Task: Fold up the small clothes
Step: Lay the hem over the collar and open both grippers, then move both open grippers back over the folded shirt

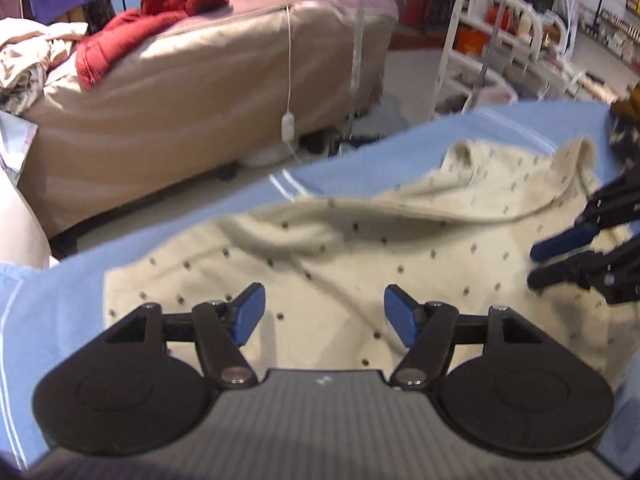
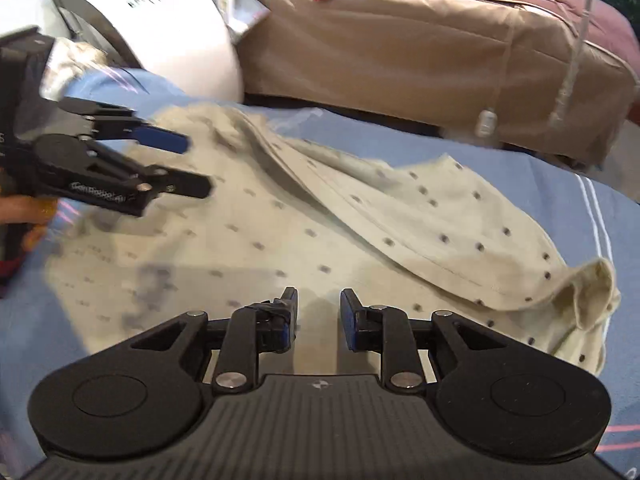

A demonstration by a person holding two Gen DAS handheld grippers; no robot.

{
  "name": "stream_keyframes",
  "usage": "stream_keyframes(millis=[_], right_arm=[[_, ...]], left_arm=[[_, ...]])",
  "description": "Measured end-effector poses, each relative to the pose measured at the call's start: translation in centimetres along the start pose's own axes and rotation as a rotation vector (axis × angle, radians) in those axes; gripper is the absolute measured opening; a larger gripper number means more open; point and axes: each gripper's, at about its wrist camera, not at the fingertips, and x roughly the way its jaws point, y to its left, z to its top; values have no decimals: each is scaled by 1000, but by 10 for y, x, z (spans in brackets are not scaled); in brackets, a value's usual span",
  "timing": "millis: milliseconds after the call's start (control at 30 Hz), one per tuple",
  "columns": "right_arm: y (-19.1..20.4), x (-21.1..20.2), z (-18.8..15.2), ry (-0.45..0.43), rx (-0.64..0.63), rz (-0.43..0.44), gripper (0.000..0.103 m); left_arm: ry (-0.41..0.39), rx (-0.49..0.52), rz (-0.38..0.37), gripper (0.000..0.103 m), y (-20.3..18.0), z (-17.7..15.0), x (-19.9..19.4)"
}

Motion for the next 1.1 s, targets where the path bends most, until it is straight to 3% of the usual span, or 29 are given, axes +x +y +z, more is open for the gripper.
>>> stream_keyframes(millis=[67,100,233,300,333,433,467,500,533,733,800,900,1100], right_arm=[[-17,8,4,-26,60,-40,37],[-29,12,7,-40,95,-65,31],[-65,11,39,-116,156,-180,30],[-77,1,59,-175,176,-270,45],[-84,-7,65,-204,186,-296,46],[-95,-31,72,-237,217,-264,46],[-94,-38,69,-243,214,-242,52],[-93,-45,61,-231,205,-223,62],[-92,-45,57,-211,194,-211,65],[-76,-69,22,-89,158,-141,69],[-67,-79,11,-56,177,-109,80],[-44,-93,-5,-31,159,-109,97],[-22,-120,-23,-26,233,-138,103]], left_arm=[[-14,-31,22,66,2,0,12],[-25,-41,30,66,4,4,17],[-61,-32,74,70,9,37,35],[-90,-43,129,70,12,54,36],[-97,-64,146,71,15,64,35],[-108,-120,142,72,21,74,20],[-117,-113,143,77,20,72,13],[-122,-95,141,81,16,69,7],[-118,-77,140,88,11,65,2],[-46,-82,101,98,-33,30,-38],[-20,-85,108,102,-51,19,-52],[16,-90,124,103,-72,4,-72],[79,-170,201,103,-82,-17,-113]])
